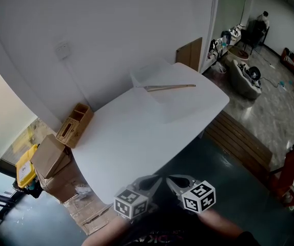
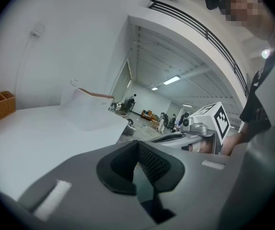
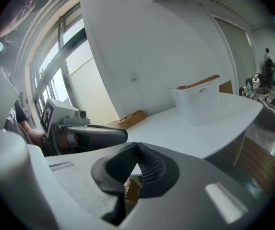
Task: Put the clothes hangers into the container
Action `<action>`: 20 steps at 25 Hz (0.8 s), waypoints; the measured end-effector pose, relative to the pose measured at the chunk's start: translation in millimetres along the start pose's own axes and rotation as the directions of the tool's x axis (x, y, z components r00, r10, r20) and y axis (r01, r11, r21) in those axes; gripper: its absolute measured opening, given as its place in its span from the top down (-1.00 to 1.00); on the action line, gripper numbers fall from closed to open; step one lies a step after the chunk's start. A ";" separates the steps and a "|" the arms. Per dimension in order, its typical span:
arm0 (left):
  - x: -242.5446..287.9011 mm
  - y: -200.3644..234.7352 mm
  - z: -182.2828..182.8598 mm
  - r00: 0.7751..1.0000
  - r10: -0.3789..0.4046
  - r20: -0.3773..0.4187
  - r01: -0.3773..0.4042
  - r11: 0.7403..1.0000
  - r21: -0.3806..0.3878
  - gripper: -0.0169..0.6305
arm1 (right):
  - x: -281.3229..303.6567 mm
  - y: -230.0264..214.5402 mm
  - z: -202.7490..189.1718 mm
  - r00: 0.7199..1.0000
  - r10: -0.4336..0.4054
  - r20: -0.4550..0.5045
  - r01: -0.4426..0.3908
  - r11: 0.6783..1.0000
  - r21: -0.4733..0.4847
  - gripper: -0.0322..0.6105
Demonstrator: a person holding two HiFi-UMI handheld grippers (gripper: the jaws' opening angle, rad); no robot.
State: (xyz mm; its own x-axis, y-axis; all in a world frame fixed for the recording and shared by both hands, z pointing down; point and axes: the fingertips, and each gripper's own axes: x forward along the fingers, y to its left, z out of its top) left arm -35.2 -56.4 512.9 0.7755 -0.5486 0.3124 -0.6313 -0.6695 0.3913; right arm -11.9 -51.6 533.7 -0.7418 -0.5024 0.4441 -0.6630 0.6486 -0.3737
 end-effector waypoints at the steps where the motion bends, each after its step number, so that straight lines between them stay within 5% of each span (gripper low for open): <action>1: 1.1 -1.4 -0.6 1.000 0.000 -0.005 0.000 1.000 0.001 0.93 | -1.2 -1.3 -1.0 1.000 -0.001 0.001 0.001 1.000 0.004 0.89; 20: 2.9 -8.5 -7.7 1.000 0.000 -0.008 0.000 1.000 0.002 0.93 | -8.2 -0.6 -7.6 1.000 -0.003 0.003 0.003 1.000 0.011 0.89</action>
State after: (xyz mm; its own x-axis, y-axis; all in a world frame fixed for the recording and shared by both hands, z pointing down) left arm -27.5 -48.5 517.2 0.7754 -0.5449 0.3193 -0.6315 -0.6704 0.3896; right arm -4.7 -43.6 536.4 -0.7400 -0.5060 0.4431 -0.6664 0.6409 -0.3810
